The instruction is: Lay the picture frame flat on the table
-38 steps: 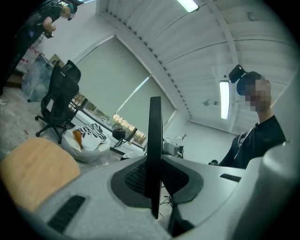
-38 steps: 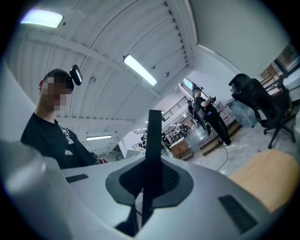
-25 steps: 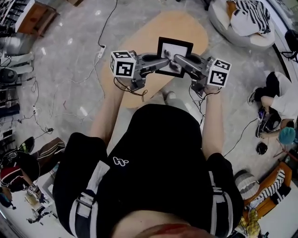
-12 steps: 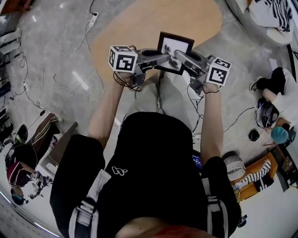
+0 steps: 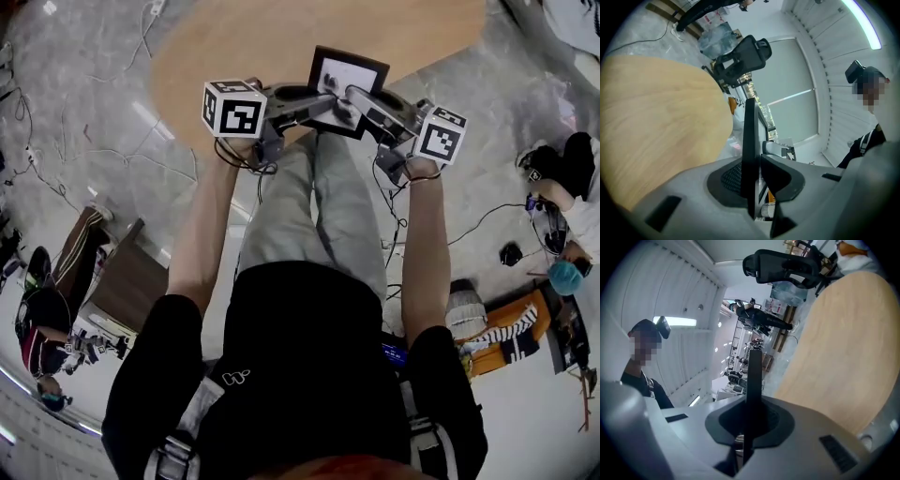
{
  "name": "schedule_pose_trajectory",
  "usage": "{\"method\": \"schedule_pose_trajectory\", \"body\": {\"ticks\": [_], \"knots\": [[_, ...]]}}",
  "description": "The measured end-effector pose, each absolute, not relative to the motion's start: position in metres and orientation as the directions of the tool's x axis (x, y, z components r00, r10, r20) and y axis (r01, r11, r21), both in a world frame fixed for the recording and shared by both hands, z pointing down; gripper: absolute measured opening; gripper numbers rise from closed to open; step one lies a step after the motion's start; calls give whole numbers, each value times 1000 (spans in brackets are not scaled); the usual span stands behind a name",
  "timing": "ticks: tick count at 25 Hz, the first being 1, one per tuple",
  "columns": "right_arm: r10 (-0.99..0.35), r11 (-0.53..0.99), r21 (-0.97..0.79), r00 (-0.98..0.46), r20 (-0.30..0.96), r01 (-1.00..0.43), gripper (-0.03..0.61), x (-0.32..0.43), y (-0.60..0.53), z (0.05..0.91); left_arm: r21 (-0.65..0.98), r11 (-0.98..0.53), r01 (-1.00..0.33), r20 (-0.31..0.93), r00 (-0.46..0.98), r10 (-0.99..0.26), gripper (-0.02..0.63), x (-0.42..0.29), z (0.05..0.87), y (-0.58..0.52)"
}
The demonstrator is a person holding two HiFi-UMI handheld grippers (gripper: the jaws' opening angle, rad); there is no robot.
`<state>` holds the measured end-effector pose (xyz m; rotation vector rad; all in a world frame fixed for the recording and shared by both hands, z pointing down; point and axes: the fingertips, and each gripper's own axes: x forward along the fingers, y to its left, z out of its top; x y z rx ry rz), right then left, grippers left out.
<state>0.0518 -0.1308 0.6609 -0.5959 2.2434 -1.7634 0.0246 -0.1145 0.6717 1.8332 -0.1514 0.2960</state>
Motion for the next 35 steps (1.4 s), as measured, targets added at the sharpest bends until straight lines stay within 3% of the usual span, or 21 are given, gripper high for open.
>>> {"method": "schedule_pose_trajectory", "body": {"ticks": [8, 13, 17, 21, 25, 35], "knots": [[-450, 144, -978, -890, 73, -153, 21, 53, -116, 699, 931, -264, -252, 271, 962, 39, 81, 26, 710, -100], [-426, 182, -970, -902, 69, -161, 17, 54, -118, 704, 915, -309, -258, 249, 966, -68, 95, 19, 719, -100], [-501, 161, -968, -861, 86, -191, 17, 64, -128, 710, 896, -290, -337, 300, 939, -167, 97, -16, 725, -100], [-545, 91, -952, -815, 197, -292, 17, 82, -141, 741, 897, -243, -369, 306, 916, -259, 91, -39, 727, -109], [-523, 54, -922, -797, 301, -384, 17, 83, -137, 772, 874, -258, -412, 347, 900, -264, 20, -41, 735, -98], [-504, 35, -833, -729, 462, -553, 18, 75, -146, 788, 877, -245, -414, 344, 895, -284, 12, -25, 735, -93]]}}
